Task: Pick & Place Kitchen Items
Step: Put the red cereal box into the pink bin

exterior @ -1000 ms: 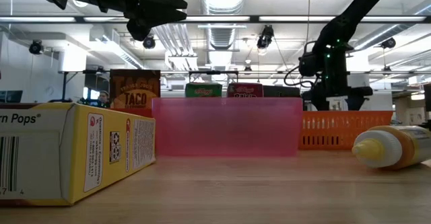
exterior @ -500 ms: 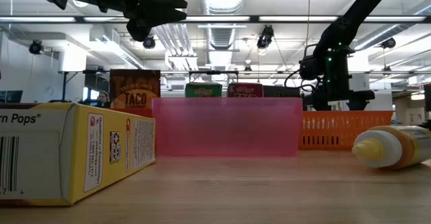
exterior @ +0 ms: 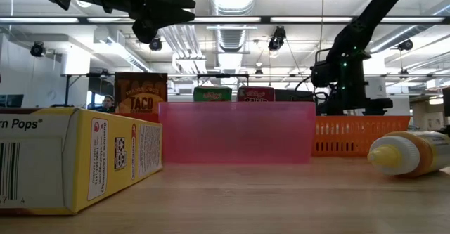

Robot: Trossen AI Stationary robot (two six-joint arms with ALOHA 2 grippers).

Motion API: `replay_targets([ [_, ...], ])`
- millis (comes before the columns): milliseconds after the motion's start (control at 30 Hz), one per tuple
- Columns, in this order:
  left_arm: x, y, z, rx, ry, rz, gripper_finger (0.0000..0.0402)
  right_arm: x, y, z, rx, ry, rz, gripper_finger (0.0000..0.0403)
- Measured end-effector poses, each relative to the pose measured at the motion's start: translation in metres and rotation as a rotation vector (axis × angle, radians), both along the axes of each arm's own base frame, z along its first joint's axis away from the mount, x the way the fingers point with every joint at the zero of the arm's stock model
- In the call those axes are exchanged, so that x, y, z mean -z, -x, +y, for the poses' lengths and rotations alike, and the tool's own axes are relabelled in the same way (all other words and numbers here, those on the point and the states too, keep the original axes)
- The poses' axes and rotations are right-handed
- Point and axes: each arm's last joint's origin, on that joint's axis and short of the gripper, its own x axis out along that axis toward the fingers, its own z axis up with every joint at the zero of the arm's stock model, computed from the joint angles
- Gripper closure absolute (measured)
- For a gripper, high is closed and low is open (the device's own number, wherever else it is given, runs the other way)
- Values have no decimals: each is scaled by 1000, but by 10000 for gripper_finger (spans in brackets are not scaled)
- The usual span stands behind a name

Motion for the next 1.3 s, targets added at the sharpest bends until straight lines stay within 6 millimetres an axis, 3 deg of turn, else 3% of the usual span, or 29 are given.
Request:
replay_targets([
  [1100, 1, 0, -1, 17, 5, 8, 257, 15, -11, 18, -54, 3, -3, 3],
  [1300, 1, 0, -1, 17, 5, 8, 257, 15, -11, 18, -51, 4, -4, 27],
])
